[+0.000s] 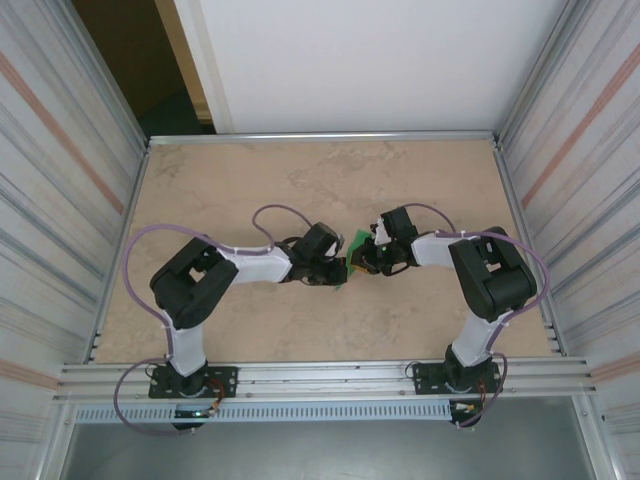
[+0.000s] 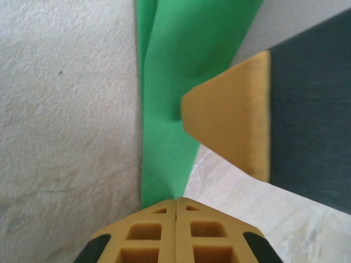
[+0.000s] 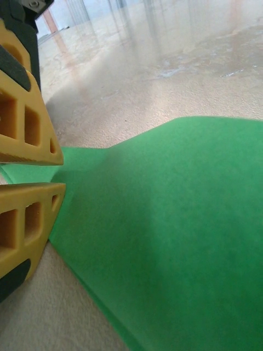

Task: Fold a paper plane with a square sheet of paper (pick it up from the middle)
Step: Fold the wing for the fifth time at the center of the table.

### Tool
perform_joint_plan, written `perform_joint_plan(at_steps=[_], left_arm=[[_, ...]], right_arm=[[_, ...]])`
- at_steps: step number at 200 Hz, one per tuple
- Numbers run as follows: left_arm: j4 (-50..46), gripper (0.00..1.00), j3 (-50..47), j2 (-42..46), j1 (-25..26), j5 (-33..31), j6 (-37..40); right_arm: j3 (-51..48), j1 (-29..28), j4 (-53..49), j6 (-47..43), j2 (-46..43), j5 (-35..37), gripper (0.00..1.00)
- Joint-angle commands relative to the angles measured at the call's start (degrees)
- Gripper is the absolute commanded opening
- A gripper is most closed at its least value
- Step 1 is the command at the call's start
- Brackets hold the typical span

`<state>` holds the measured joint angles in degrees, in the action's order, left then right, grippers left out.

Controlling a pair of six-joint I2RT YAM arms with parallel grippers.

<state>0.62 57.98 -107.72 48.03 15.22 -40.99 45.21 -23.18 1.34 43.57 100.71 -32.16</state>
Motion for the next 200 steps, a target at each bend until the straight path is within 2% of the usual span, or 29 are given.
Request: perform_joint_plan(at_steps=[1,49,90,137,200], left_arm=[[1.3,0.0,0.3,-1.2,0.2,-3.1,-0.7],[-0.7,0.0,-4.5,-2.0,1.7,-3.5,-2.4],[-1.5,0.0,-9.0,-0.5,1.5,-3.0,-3.6],[-2.4,0.0,-8.2,-1.2,1.2,-1.3,-3.0],[-2.6,0.0,-8.0,-1.3,1.1,-0.6,-2.8]], right_arm=[[-1.4,0.4,-2.0,1.4,0.5,3.0,0.16],[-0.8,1.4,-1.5,1.0,-0.6,2.4,0.16],[4.2,5.3,-5.5,-5.7,1.3,1.8,0.16],[11.9,7.1,-12.5,-13.0,3.9,1.5,0.17],[16.7,7.2,-14.8,-15.9,8.2,-0.1,0.17]])
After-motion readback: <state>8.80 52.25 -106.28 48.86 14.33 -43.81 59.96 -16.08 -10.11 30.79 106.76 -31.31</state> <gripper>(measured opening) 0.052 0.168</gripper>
